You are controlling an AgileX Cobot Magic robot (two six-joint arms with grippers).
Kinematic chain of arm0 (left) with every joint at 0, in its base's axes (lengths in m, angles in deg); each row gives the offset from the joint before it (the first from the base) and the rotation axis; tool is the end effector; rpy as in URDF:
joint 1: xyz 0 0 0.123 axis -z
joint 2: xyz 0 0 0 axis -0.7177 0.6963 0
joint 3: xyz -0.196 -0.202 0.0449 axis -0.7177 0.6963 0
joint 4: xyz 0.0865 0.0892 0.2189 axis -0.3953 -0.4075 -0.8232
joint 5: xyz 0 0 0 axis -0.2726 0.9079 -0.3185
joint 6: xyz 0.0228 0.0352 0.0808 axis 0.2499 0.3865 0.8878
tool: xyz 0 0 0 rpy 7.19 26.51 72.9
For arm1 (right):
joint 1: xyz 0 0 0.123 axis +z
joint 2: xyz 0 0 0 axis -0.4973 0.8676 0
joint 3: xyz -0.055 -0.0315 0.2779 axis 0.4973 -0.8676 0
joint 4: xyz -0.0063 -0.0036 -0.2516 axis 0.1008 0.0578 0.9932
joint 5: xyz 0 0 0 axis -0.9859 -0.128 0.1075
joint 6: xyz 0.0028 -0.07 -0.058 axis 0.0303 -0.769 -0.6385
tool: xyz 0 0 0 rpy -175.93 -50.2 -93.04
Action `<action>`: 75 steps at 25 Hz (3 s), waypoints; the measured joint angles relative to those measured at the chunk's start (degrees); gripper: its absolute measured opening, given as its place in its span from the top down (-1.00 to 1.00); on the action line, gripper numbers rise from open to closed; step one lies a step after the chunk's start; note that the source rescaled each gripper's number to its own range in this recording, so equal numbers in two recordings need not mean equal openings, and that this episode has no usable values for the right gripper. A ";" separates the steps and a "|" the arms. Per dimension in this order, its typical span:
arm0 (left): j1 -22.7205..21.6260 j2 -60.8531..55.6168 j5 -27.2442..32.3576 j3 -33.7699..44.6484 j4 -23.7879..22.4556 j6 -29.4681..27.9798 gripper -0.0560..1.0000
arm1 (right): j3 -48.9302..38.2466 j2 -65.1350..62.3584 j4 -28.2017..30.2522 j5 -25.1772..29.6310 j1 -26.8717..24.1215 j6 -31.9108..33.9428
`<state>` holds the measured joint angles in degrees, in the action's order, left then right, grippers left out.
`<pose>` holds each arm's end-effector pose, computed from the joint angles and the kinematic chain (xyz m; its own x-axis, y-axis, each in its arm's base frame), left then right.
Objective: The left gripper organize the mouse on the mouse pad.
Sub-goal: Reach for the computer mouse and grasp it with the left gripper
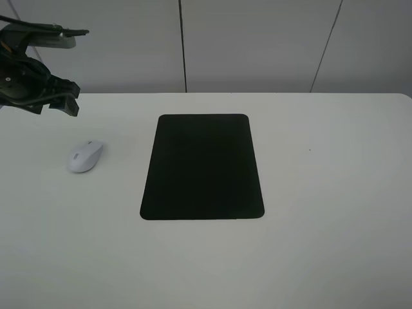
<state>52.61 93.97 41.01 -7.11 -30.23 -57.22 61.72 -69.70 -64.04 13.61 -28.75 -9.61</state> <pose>0.3280 -0.0420 0.2074 -0.8916 0.0589 -0.4490 0.0922 0.9943 -0.0527 -0.0077 -0.0053 0.2806 -0.4432 -0.0078 -0.8964 0.0319 0.9992 -0.0244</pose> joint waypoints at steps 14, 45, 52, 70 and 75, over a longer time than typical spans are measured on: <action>0.00 9.23 -2.60 -0.04 3.49 0.40 -1.00 | 0.00 0.00 0.00 0.00 0.00 0.00; 0.00 18.97 -8.14 -0.14 -0.68 2.24 -1.00 | 0.00 0.00 0.00 0.00 0.00 0.00; 0.00 19.51 -10.63 -0.14 -0.36 2.73 -1.00 | 0.00 0.00 -0.18 0.00 0.00 0.00; 0.00 21.43 -12.55 0.03 0.95 2.85 -1.00 | 0.00 0.00 -0.18 0.00 0.00 0.00; 0.00 21.54 -12.61 0.03 2.27 2.86 -0.15 | 0.00 0.00 -0.18 0.00 0.00 0.00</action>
<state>52.61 115.51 28.39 -7.08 -27.96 -54.36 61.72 -69.70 -64.22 13.61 -28.75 -9.61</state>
